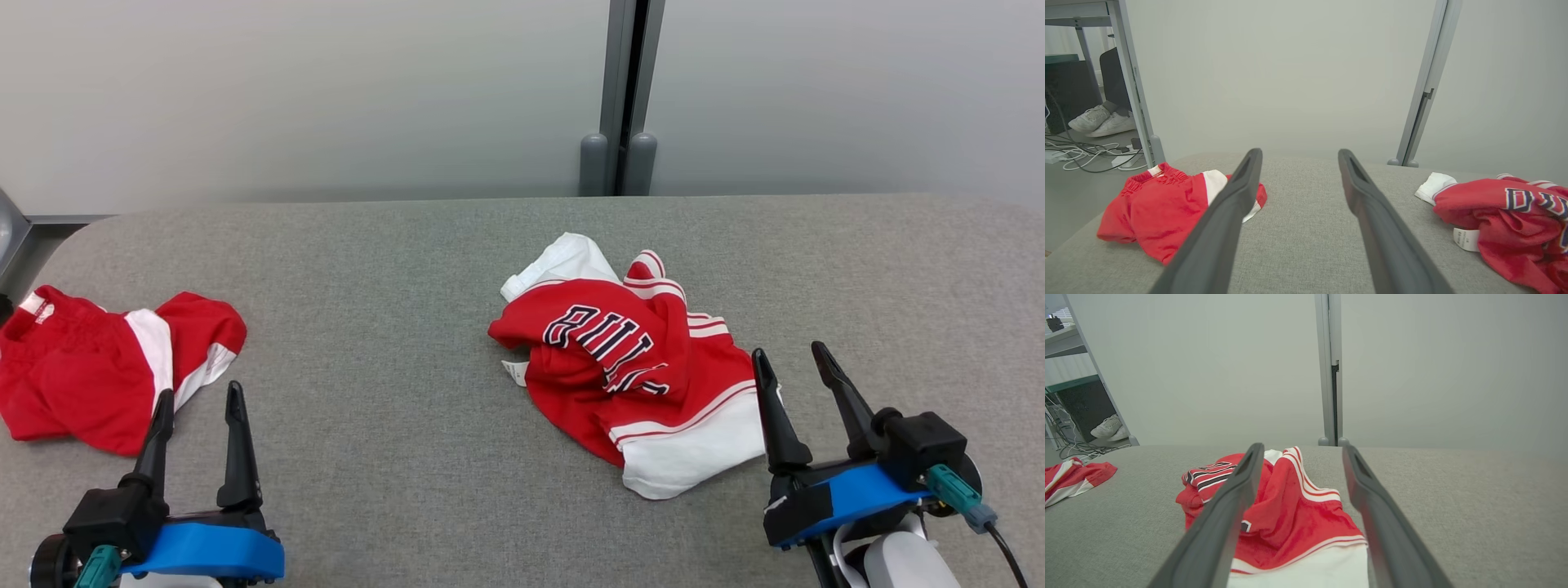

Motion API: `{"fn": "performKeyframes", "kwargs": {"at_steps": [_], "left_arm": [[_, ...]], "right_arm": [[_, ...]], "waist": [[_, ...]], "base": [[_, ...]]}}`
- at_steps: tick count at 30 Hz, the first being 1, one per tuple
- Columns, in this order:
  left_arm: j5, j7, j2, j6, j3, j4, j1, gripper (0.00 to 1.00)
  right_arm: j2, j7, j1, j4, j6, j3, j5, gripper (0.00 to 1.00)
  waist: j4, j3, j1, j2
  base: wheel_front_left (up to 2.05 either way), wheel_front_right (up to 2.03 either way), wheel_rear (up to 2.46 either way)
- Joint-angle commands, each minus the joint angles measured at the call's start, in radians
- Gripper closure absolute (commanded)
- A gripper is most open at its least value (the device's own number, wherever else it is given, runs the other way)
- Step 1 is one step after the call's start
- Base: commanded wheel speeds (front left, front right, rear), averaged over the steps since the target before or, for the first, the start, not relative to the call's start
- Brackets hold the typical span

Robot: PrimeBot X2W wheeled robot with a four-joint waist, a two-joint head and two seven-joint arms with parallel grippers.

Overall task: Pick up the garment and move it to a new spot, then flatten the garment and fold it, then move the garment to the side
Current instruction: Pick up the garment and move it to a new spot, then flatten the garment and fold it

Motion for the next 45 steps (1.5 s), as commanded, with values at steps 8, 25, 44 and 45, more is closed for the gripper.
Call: {"fn": "performKeyframes", "kwargs": {"at_steps": [8, 25, 44, 45], "left_arm": [[0.054, -0.003, -0.016, -0.018, 0.039, 0.019, -0.012, 0.0], [0.104, -0.003, -0.042, -0.039, 0.077, 0.039, -0.021, 0.0], [0.127, -0.003, -0.061, -0.07, 0.079, 0.045, -0.074, 0.0], [0.126, -0.003, -0.063, -0.07, 0.078, 0.046, -0.078, 0.0]], "right_arm": [[-0.004, -0.004, 0.006, 0.027, 0.0, -0.015, -0.015, 0.0], [-0.004, -0.004, 0.0, 0.051, 0.0, -0.018, -0.021, 0.0], [-0.004, 0.06, -0.249, 0.194, 0.0, -0.086, -0.189, 0.0], [-0.004, 0.072, -0.262, 0.22, 0.0, -0.095, -0.201, 0.0]], "waist": [[-0.01, -0.007, 0.0001, 0.0], [-0.011, -0.006, 0.0001, 0.0], [0.013, 0.062, 0.0001, 0.0], [0.017, 0.067, 0.0001, 0.0]], "base": [[0.0, 0.0, 0.0], [0.0, 0.0, 0.0], [0.0, 0.0, 0.0], [0.0, 0.0, 0.0]]}}
